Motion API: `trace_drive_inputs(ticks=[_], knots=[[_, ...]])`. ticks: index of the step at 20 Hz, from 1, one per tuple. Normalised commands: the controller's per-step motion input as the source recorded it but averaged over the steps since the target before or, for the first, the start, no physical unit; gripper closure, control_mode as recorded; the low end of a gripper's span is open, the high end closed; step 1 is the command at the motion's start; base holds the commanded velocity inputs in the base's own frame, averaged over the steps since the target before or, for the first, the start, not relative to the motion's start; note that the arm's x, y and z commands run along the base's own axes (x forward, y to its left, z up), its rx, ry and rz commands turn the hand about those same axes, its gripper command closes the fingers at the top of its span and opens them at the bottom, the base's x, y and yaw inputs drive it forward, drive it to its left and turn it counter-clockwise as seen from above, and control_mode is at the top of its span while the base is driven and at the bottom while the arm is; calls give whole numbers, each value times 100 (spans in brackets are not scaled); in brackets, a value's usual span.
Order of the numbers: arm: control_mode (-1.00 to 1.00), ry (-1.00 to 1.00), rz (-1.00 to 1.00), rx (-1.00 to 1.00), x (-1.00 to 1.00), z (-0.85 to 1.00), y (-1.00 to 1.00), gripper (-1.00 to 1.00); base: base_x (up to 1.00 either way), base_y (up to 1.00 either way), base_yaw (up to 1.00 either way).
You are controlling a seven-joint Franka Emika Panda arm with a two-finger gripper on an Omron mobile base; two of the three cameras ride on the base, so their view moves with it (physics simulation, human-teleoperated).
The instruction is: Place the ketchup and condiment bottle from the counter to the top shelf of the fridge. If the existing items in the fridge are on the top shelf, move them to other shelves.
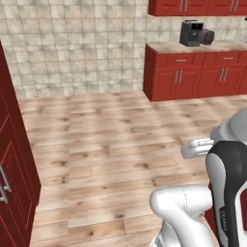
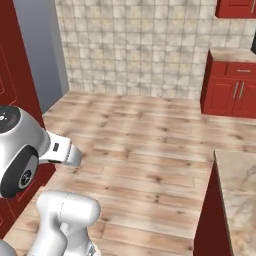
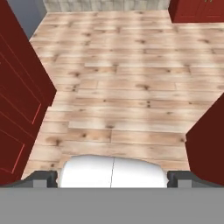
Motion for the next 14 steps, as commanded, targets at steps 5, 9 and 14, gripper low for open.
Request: trace_drive_inputs(ticks=[5,9,14], knots=[[100,0,0,0,0,0,0,-100,100,-2,0],[100,0,0,0,0,0,0,-100,100,-6,0],[100,0,0,0,0,0,0,-100,100,-10,-1]])
